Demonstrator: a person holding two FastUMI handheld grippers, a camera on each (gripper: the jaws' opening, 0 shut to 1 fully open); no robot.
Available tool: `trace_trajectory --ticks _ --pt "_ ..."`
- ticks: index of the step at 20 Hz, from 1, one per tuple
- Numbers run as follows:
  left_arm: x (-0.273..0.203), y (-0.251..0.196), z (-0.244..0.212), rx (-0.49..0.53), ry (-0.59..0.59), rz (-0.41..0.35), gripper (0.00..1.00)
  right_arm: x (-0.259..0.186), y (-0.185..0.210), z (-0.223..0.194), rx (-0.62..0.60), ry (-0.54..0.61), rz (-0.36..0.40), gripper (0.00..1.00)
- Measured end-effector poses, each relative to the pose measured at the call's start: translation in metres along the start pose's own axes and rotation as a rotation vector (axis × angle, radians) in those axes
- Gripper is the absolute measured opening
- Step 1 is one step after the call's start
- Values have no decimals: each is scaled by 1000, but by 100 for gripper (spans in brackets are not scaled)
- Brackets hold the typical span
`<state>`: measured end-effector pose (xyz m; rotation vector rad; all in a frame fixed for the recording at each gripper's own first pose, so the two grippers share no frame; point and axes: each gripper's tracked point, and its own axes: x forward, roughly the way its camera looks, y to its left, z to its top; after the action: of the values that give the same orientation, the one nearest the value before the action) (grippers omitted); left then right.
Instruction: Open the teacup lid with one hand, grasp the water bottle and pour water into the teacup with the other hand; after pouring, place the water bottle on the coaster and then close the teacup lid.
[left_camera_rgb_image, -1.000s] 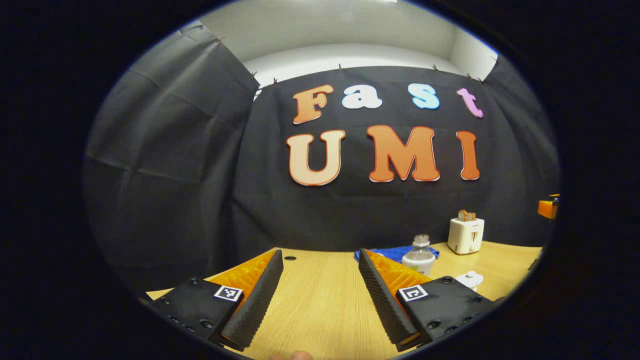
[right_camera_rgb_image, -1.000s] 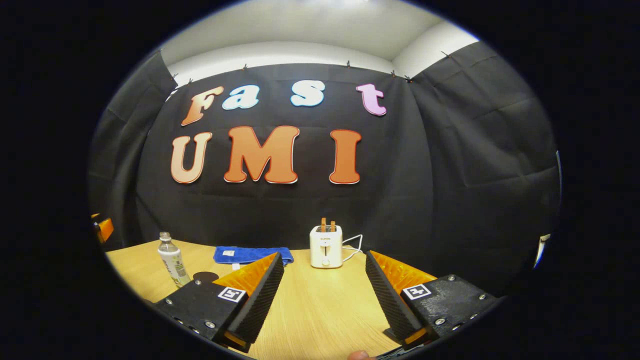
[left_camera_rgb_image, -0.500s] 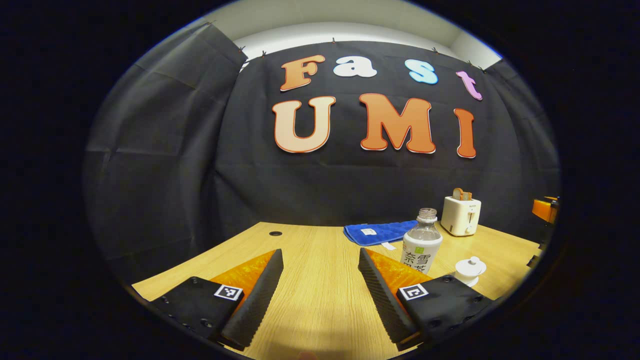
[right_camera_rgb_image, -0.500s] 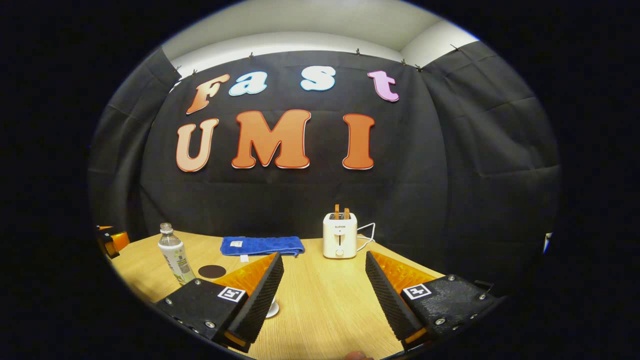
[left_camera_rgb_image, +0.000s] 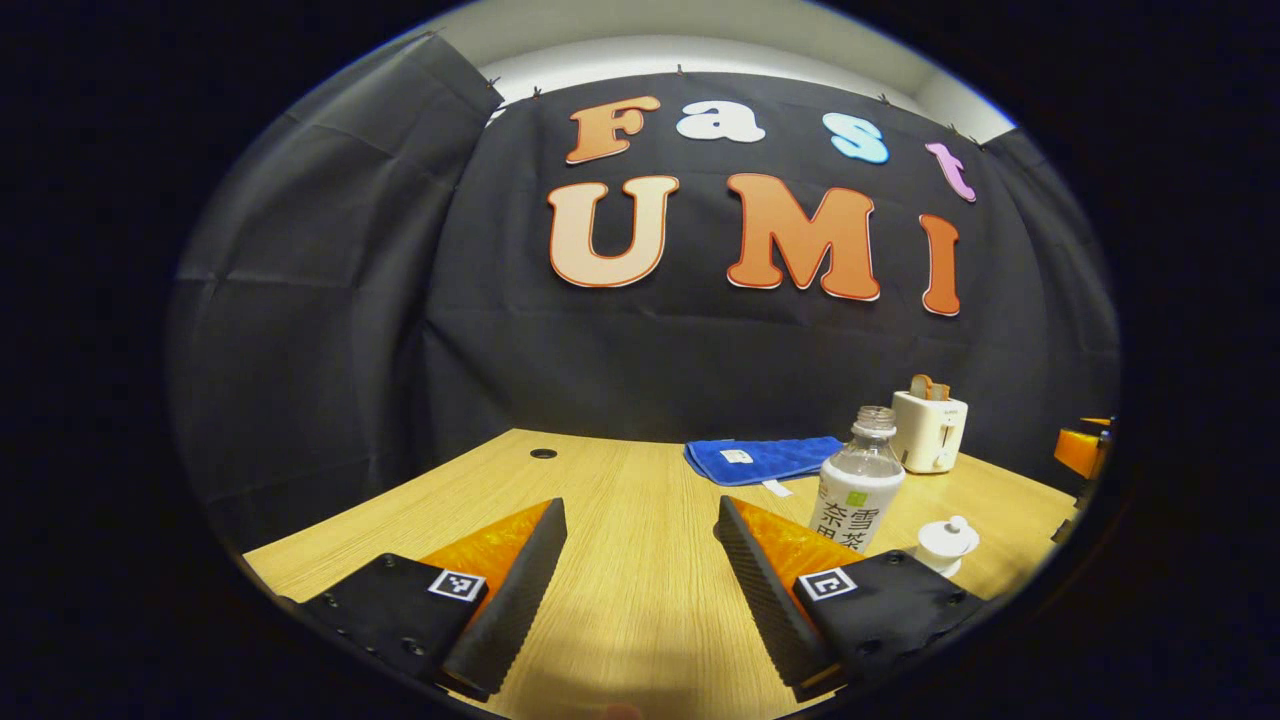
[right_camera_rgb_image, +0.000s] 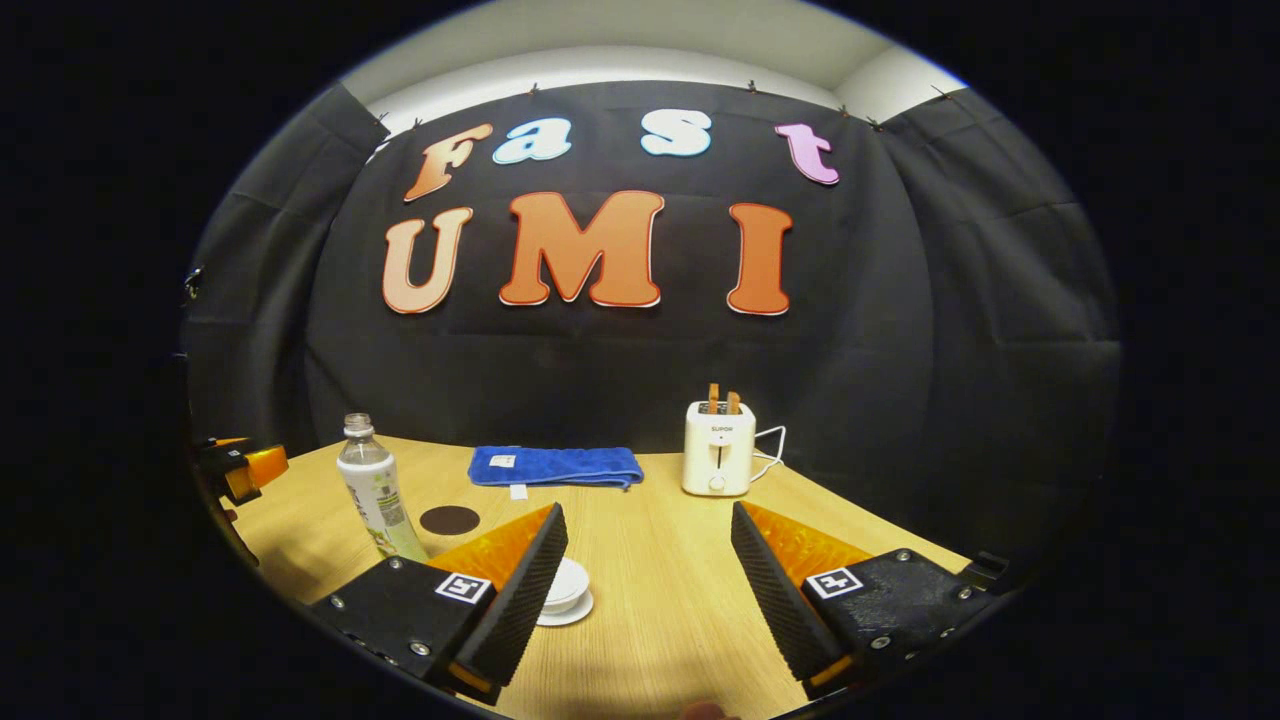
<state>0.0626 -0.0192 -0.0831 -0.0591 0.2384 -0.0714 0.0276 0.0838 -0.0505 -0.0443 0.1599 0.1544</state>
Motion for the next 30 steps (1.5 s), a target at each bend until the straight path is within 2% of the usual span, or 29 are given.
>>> trace_trajectory --ticks 3,9,16,18,24,26,27,28,30 --pt "3 -2 2 3 5 -5 96 16 26 -5 28 29 58 99" --pt "3 2 -5 18 21 0 98 49 64 -35 -5 113 109 99" --pt "7 12 -15 16 47 20 98 67 77 -74 -17 223 118 98" --pt "8 13 -17 20 51 22 98 70 80 -81 -25 244 122 93" --pt "12 13 -27 39 72 21 98 74 89 -92 -46 279 140 70" --pt "14 14 -28 40 76 20 96 74 91 -96 -50 287 142 61" --pt "13 14 -28 40 76 20 96 75 92 -97 -51 292 143 53" --pt "14 14 -28 40 76 22 98 76 92 -99 -50 297 143 54" --pt "14 15 -30 43 77 23 96 75 91 -103 -46 309 144 48"
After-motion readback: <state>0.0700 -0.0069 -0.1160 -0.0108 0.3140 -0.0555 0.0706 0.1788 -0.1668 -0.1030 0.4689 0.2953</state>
